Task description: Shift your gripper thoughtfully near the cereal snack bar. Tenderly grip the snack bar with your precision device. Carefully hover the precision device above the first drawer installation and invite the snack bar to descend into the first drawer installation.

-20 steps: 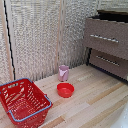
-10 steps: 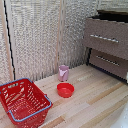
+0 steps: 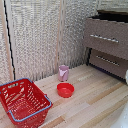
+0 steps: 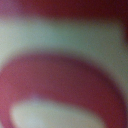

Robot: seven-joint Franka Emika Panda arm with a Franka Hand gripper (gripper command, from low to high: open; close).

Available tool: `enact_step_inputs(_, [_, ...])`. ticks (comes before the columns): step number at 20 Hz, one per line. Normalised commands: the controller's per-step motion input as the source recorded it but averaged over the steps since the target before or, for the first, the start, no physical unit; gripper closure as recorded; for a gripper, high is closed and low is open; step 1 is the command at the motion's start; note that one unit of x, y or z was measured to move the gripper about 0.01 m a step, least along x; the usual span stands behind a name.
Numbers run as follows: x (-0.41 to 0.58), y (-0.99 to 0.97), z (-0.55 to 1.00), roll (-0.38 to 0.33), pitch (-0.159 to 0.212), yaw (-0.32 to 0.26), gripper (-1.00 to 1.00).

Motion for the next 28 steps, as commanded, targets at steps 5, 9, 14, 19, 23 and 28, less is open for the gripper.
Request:
enact_step_inputs(5, [0.139, -0.26, -0.28, -0.043, 0.006, -0.327, 1.00])
enact_step_inputs(9, [0.261, -0.25, -0.35, -0.081, 0.084, -0.126, 1.00])
enact_step_inputs(14, [0.260, -0.38, -0.39, -0.101, 0.169, 0.135, 1.00])
enact_step_inputs(19, [0.159, -0.35, -0.34, -0.092, 0.143, 0.201, 1.00])
enact_step_inputs(23, [0.085, -0.13, -0.11, 0.000, 0.029, 0.077, -1.00])
enact_step_inputs(28, [0.057, 0.02, 0.11, -0.003, 0.013, 0.000, -1.00])
